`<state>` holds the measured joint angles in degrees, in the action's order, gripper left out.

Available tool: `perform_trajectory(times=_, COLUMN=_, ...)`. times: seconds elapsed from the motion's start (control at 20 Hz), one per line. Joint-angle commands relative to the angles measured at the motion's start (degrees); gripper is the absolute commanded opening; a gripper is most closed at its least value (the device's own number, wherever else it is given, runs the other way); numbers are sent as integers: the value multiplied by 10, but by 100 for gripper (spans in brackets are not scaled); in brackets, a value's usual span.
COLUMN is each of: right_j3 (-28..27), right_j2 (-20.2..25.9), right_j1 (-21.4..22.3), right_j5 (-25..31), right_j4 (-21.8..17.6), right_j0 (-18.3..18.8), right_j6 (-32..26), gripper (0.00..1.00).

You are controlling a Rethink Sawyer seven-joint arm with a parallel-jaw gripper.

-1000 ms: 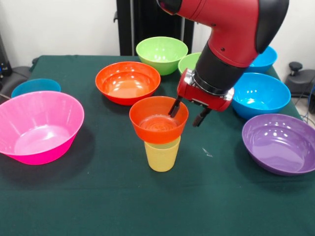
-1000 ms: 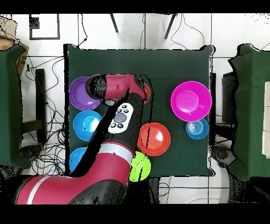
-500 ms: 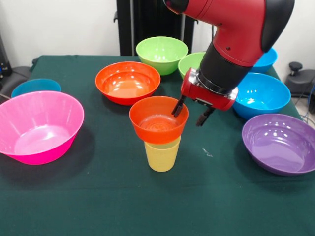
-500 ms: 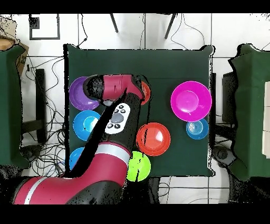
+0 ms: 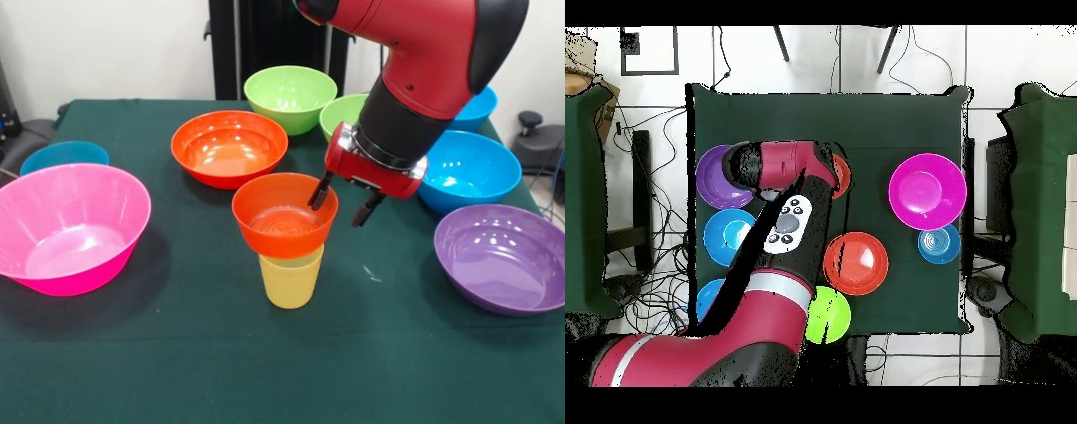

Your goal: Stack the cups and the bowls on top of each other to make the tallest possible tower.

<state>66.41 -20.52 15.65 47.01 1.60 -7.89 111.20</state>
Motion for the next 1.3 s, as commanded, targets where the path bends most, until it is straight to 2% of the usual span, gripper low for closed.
perform_trajectory(times=0.05, right_j3=8, right_j2=47, right_j1=-27, right_j5=-21, right_j4=-3, right_j0=4, right_j6=72, gripper=100)
perform_trajectory(times=1.3, right_j3=-26, right_j2=46, right_j1=-53, right_j5=-18, right_j4=3, right_j0=4, right_j6=83, gripper=100)
